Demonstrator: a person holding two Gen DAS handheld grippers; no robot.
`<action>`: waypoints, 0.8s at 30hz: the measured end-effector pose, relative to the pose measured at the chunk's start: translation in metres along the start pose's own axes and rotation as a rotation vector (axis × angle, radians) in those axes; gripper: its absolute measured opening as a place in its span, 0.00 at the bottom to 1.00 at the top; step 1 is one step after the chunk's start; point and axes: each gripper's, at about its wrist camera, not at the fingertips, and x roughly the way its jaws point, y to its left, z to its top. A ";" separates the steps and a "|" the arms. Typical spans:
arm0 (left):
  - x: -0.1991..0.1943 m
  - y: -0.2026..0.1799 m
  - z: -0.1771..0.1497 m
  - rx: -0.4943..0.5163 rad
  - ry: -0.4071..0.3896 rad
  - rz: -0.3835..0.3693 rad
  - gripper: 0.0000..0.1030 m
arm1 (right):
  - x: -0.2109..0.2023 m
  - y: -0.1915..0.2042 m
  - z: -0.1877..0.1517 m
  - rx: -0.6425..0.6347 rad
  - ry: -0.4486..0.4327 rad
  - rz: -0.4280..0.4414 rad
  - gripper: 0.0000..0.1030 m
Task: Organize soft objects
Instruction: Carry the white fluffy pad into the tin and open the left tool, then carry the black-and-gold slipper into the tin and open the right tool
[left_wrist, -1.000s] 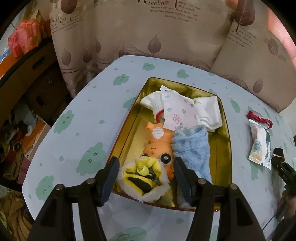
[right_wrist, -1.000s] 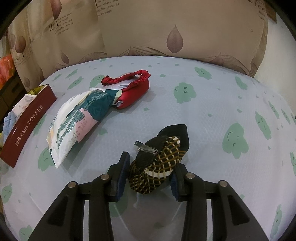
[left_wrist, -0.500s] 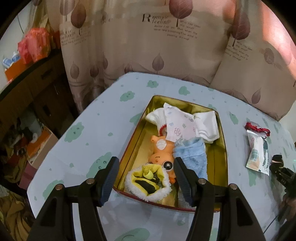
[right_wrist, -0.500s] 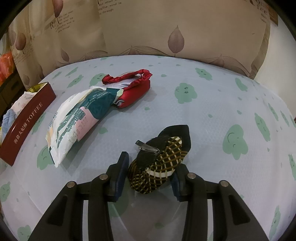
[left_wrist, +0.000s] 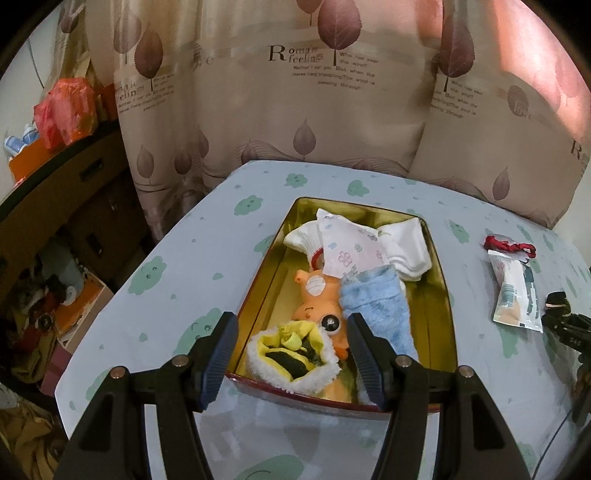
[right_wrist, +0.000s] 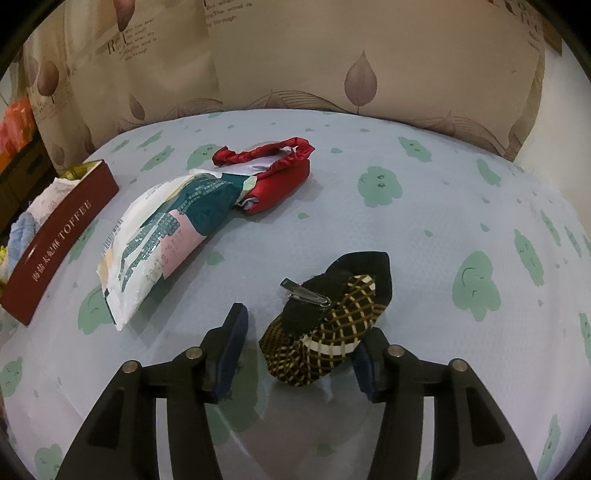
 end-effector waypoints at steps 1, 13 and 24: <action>0.001 0.001 -0.001 -0.006 0.000 0.002 0.61 | -0.001 -0.002 0.000 0.007 -0.004 0.006 0.48; 0.001 -0.001 -0.003 -0.008 -0.002 -0.017 0.61 | -0.004 -0.007 0.001 0.034 -0.021 -0.037 0.15; 0.003 0.010 -0.003 -0.056 0.006 0.009 0.61 | -0.019 -0.004 0.003 0.040 -0.050 -0.054 0.13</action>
